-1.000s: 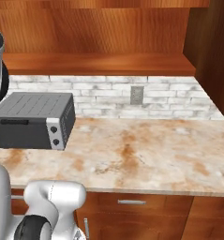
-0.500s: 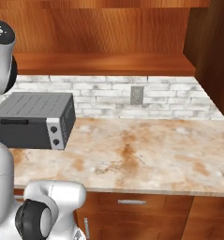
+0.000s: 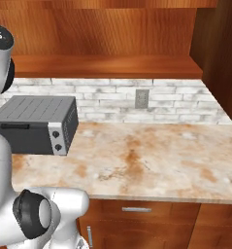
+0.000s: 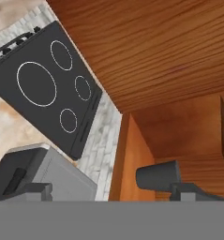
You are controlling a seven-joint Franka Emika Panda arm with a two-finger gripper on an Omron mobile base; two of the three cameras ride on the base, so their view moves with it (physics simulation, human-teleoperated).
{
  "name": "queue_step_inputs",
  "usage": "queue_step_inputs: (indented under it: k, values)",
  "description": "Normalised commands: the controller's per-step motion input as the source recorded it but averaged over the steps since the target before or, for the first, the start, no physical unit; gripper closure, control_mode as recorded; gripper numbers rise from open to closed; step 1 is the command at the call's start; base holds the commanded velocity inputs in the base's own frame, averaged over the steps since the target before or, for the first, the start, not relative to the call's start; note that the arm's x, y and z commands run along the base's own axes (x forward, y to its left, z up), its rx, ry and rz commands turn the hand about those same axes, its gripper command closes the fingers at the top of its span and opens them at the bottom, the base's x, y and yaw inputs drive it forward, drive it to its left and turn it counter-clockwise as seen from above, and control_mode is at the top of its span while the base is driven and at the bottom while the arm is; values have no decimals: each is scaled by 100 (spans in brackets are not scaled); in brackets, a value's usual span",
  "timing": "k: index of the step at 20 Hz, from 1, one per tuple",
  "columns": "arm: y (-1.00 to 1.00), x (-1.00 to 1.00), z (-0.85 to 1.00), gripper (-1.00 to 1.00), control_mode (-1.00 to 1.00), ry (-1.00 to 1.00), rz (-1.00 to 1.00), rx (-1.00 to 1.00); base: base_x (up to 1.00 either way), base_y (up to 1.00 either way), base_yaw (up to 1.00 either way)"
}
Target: There is a bowl on the dining counter. Grab a lemon wedge from the fridge and place it in the bowl. Then get the liquor bottle and glass cup from the cabinet and place them next to the bowl.
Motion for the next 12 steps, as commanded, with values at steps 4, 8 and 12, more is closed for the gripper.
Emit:
queue_step_inputs:
  k: [4, 8, 12]
  values:
    - [39, 45, 0, -100, -100, -8, 0, 0, 0, 0, 0]
    - [36, 42, 0, -100, -100, -7, -1, 0, 0, 0, 0]
    - [15, 50, 0, -100, -100, 0, -1, 0, 0, 0, 0]
